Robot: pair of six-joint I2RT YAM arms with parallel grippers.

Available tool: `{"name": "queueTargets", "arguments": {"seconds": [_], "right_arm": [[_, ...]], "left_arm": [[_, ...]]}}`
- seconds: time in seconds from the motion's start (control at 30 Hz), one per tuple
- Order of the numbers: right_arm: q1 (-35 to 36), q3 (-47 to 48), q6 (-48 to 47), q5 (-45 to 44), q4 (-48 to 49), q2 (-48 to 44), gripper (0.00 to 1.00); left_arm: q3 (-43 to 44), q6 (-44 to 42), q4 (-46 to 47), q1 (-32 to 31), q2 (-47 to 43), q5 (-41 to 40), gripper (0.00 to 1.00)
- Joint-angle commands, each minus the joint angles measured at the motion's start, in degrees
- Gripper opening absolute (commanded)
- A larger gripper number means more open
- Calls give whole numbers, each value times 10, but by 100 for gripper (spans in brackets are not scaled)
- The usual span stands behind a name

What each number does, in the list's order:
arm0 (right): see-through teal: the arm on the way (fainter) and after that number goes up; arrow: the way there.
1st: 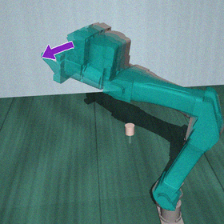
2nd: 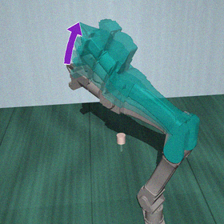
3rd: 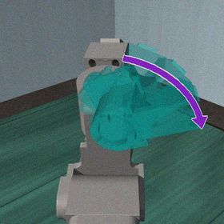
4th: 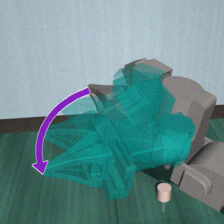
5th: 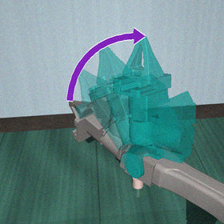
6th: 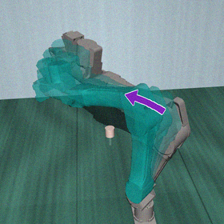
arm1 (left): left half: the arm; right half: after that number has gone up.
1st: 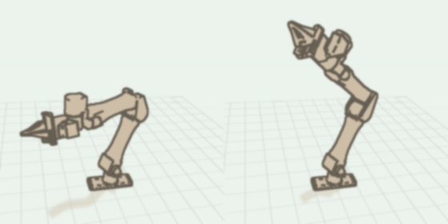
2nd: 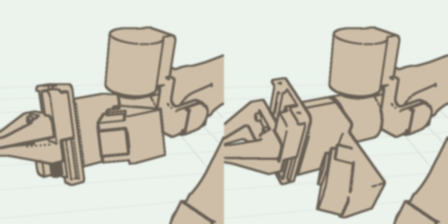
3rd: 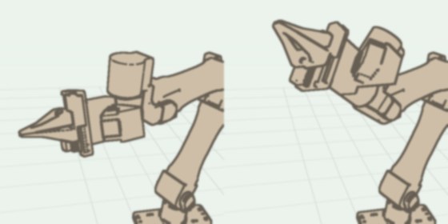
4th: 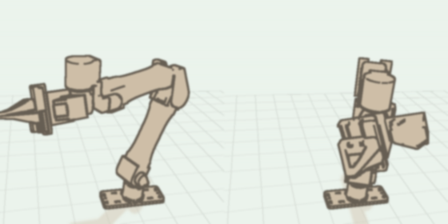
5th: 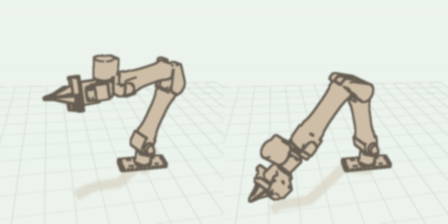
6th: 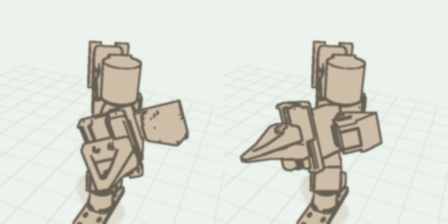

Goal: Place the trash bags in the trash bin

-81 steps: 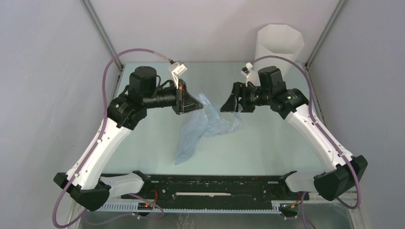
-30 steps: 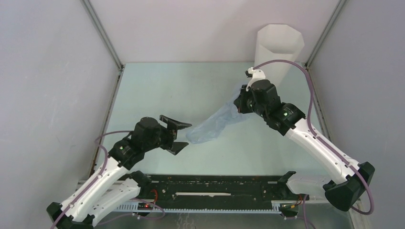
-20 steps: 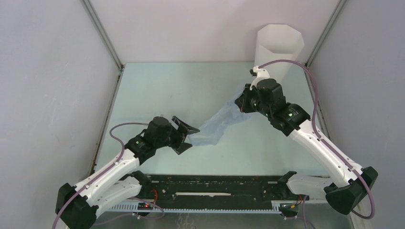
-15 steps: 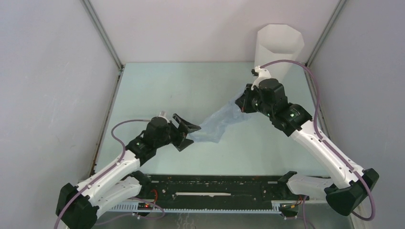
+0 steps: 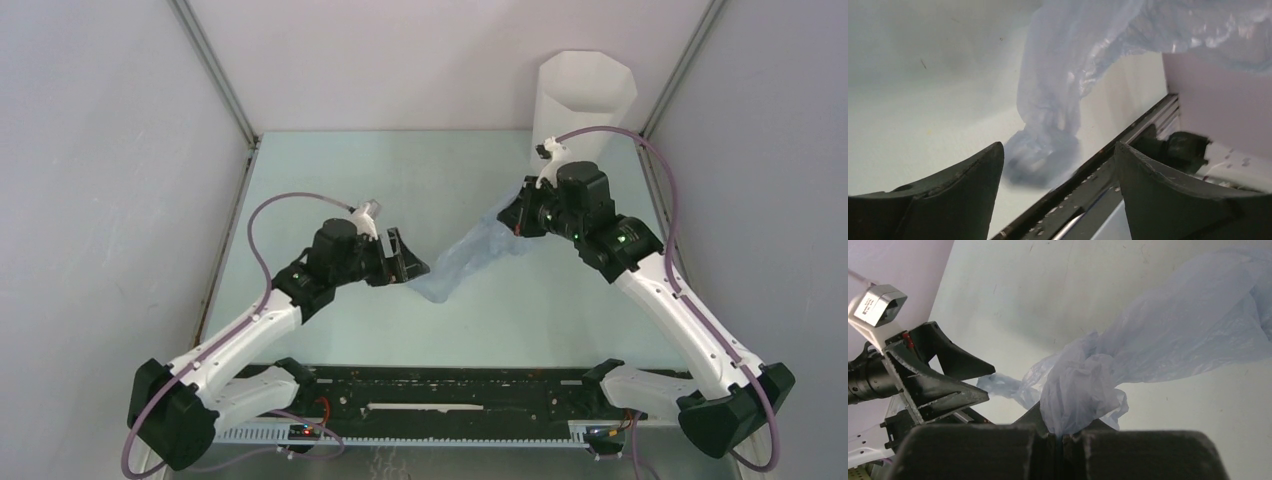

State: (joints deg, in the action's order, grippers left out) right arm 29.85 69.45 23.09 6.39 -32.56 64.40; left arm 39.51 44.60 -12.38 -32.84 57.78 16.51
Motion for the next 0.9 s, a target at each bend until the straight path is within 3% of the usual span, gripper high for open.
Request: {"name": "queueTargets", "arguments": {"seconds": [0.0, 0.17, 0.27, 0.37, 0.67, 0.8, 0.87], "right_arm": [[-10, 0, 2, 33, -4, -15, 0], [-18, -1, 1, 48, -2, -11, 0], [-20, 0, 2, 55, 1, -7, 0], [-22, 0, 3, 64, 6, -4, 0], [-28, -1, 14, 71, 7, -3, 0], [-28, 0, 19, 73, 3, -4, 0], [-28, -1, 21, 71, -4, -6, 0]], "left_arm": [[54, -182, -44, -11, 6, 41, 86], [129, -240, -180, -17, -2, -64, 85], [122, -243, -140, -17, -20, -33, 87], [116, -230, -129, -24, 21, 17, 87], [62, -133, -21, -95, 101, 29, 86], [61, -113, -55, -103, 121, -36, 67], [68, -107, -91, -102, 120, -86, 47]]}}
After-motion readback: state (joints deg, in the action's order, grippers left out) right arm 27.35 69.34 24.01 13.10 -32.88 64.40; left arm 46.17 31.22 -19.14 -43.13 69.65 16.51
